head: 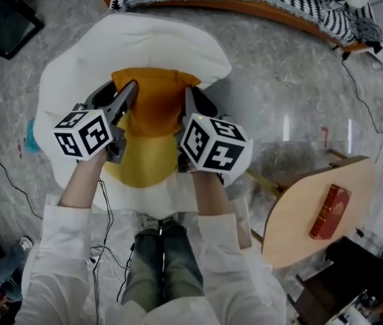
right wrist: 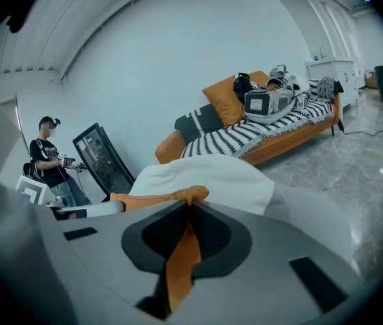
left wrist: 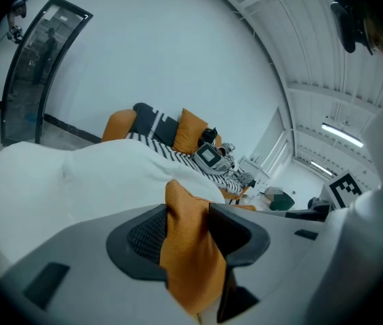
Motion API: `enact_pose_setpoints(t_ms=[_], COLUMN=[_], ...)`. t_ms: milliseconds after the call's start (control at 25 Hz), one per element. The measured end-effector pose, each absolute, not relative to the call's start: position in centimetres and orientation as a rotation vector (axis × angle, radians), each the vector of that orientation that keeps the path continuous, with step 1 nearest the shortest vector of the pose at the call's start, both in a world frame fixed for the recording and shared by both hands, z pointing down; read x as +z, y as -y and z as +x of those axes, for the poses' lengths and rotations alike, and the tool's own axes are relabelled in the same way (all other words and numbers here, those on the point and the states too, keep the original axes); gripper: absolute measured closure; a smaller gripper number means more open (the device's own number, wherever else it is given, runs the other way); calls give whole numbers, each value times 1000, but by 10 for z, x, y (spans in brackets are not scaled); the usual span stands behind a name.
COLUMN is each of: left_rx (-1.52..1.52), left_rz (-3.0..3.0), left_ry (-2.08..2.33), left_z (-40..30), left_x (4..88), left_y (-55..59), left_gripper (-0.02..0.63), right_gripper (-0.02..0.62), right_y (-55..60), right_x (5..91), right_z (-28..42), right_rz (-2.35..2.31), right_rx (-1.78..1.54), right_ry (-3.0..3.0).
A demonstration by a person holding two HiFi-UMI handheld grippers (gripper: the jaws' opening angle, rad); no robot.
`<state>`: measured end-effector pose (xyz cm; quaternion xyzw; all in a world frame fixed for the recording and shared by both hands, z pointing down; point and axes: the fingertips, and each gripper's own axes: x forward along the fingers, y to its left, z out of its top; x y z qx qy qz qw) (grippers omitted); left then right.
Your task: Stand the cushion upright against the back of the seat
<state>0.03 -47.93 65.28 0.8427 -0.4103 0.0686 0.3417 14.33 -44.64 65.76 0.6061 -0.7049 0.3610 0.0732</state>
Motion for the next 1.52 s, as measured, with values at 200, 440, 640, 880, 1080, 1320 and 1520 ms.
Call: enact_pose_setpoints(t_ms=[200,440,640,880,1080,1320,1520], left_rx=[147,117,93,77,35,29,11], left_rz=[2146,2103,2087,2066,2080,2137,2174], left_ry=[1082,1054,1067,1124,1106,1047,1055], left_z=[-1,-1,-7,-22,-19,-16,-22], left_x=[654,656,651,650,634,602,562], left_y=[487,494,498,489,483,457,422], left_gripper=[417,394,330,285,284,284,285], right_gripper=[566,561,486,428,423,423,425], right_y=[453,456,455,441,438,425,394], right_x=[659,659,660,657,647,614,581], right_z=[144,144,140,137,142,134,126], right_rz=[1837,1845,1846,1867,1859,1815,1768], right_rx=[1084,1119,1134,1119,1090,1037,1024], right_ry=[2108,2122,2128,2125,2132,2169,2213])
